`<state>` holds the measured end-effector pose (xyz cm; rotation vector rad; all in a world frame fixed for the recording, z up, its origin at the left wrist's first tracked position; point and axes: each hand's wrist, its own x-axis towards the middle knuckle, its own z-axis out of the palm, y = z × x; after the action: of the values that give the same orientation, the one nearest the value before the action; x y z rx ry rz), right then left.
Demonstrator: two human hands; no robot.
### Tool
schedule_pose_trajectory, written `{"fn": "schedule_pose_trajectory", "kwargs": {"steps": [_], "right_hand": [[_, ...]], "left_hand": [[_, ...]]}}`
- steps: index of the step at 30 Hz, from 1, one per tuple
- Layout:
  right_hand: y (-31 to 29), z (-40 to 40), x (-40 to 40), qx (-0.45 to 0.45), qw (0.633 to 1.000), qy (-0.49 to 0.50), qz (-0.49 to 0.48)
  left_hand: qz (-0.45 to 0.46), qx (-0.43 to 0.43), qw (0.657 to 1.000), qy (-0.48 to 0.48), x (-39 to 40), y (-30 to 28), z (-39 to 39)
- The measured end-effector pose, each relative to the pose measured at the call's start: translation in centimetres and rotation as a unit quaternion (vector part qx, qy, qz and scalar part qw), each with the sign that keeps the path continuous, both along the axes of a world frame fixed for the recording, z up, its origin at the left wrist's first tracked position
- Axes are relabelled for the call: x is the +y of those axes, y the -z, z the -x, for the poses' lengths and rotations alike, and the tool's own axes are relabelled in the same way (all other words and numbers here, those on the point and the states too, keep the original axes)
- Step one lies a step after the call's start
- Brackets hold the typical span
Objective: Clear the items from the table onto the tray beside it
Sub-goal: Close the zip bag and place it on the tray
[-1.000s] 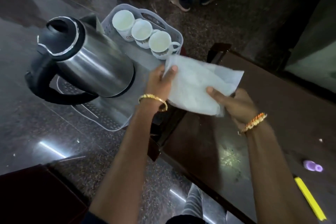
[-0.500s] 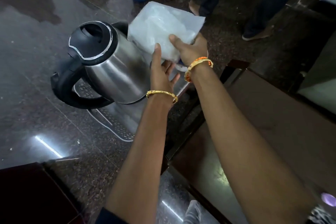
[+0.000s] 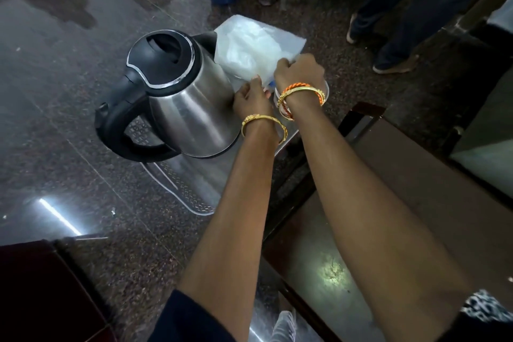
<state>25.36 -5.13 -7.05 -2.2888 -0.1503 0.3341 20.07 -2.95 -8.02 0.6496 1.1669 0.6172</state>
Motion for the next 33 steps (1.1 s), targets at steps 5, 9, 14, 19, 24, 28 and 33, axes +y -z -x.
{"fn": "schedule_pose_trajectory", "kwargs": {"steps": [5, 9, 14, 19, 24, 28, 33], "right_hand": [[1.2, 0.0, -0.5, 0.002, 0.998, -0.015, 0.057], [1.6, 0.1, -0.8, -0.032, 0.997, -0.019, 0.066], [1.6, 1.0, -2.3, -0.049, 0.999, -0.007, -0.003], [1.5, 2.3, -6.6, -0.042, 0.992, 0.011, -0.115], [3.4, 4.1, -12.8, -0.073, 0.979, 0.06, -0.182], [6.3, 6.5, -19.3, -0.137, 0.972, 0.107, -0.158], [10.2, 11.3, -29.9, -0.147, 0.964, 0.211, -0.068]], "left_hand": [[-0.015, 0.088, 0.996, 0.031, -0.7, 1.1, 0.7], [-0.017, 0.13, 0.987, 0.094, -0.8, 1.4, 0.9], [-0.018, 0.164, 0.976, 0.144, -1.0, 1.9, 0.9], [-0.035, 0.188, 0.962, 0.196, -1.8, 1.7, 0.6], [-0.28, 0.276, 0.908, 0.147, -6.7, 1.1, 3.0], [-0.472, 0.168, 0.852, 0.152, -15.1, 2.0, 6.5], [-0.444, 0.205, 0.792, 0.365, -25.5, 7.2, 10.1]]}}
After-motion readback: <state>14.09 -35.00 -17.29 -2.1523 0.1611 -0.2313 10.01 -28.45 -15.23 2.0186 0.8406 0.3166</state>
